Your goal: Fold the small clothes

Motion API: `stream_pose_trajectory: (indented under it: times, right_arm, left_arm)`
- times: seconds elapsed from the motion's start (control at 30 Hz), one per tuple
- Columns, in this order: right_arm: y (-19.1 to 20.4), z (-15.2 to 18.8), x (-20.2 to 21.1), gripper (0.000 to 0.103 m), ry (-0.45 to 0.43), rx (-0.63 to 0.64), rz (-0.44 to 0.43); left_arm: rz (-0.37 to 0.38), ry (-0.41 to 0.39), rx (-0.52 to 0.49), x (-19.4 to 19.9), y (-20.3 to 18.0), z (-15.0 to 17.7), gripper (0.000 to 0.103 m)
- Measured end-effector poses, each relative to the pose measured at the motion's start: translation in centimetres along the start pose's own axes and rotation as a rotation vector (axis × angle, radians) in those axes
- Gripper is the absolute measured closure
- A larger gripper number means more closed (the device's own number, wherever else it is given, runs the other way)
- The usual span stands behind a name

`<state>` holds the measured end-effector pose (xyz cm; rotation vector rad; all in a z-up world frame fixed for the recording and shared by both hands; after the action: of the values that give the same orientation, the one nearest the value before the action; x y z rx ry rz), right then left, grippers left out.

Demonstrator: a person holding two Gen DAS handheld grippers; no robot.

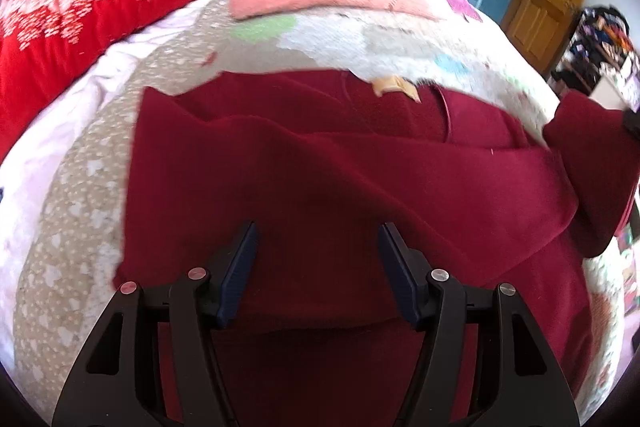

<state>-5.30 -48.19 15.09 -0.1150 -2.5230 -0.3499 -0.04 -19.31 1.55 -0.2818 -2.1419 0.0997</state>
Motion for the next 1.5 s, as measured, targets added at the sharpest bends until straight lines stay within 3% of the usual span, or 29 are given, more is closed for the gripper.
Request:
stream_pose_trajectory:
  times: [0.13, 0.23, 0.27, 0.37, 0.53, 0.6, 0.73, 0.87, 1.03, 1.13, 1.27, 1.43, 1.5]
  right_arm:
    - [6.2, 1.2, 1.5, 0.088, -0.023, 0.166, -0.130]
    - [10.5, 4.9, -0.3, 0.088, 0.079, 0.251, -0.246]
    - [11.5, 6.5, -1.5, 0.085, 0.138, 0.270, -0.262]
    - [12.7, 10.4, -3.4, 0.053, 0.254, 0.268, -0.292]
    - [10.1, 11.4, -0.4, 0.049, 0.211, 0.134, -0.330]
    - [8.4, 11.4, 1.3, 0.046, 0.182, 0.110, -0.292]
    - [4.0, 10.5, 2.7, 0.045, 0.130, 0.007, -0.215]
    - [-1.3, 9.9, 2.3, 0.045, 0.120, -0.191, -0.145]
    - [-4.7, 9.4, 0.7, 0.045, 0.131, -0.340, -0.148]
    - [-5.8, 8.9, 0.2, 0.045, 0.103, -0.416, -0.166]
    - [-8.1, 8.7, -0.1, 0.045, 0.062, -0.553, -0.190]
    - [-10.2, 9.2, 0.4, 0.044, 0.025, -0.619, -0.166]
    - [-10.9, 9.4, 0.5, 0.044, 0.030, -0.634, -0.167]
  left_arm:
    - [0.031, -0.046, 0.089, 2.1, 2.0, -1.3, 0.041]
    - [0.056, -0.058, 0.126, 3.1, 2.5, -1.8, 0.041]
    - [0.061, -0.056, 0.121, 3.4, 2.4, -1.8, 0.041]
    - [0.055, -0.056, 0.086, 3.8, 1.8, -1.4, 0.041]
    - [0.118, -0.040, 0.068, 4.3, -0.1, -0.7, 0.041]
    - [0.158, -0.039, 0.056, 4.8, -1.5, -0.3, 0.041]
    - [0.205, -0.028, -0.051, 5.5, -5.7, 0.9, 0.041]
    - [0.218, -0.027, -0.197, 6.4, -10.5, 3.3, 0.041]
    - [0.083, -0.089, -0.356, 5.6, -14.8, 4.5, 0.041]
    - [-0.016, -0.165, -0.450, 4.7, -17.4, 4.2, 0.041]
    - [-0.088, -0.220, -0.583, 3.8, -20.6, 3.7, 0.041]
    - [-0.174, -0.197, -0.789, 0.9, -24.4, 5.0, 0.041]
    - [-0.201, -0.196, -0.810, 0.1, -25.0, 4.9, 0.041]
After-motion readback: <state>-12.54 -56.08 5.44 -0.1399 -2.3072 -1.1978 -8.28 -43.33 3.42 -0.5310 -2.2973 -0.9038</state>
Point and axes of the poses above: each gripper's, at about its wrist camera, not at the fingertips, and x roughly against the way its jaws point, y to its left, z to its underside, the point moved 4 cm from there along -x, roughly the way its jaws point, and after that the axes turned 7 degrees about x, right-handed, at the moved point
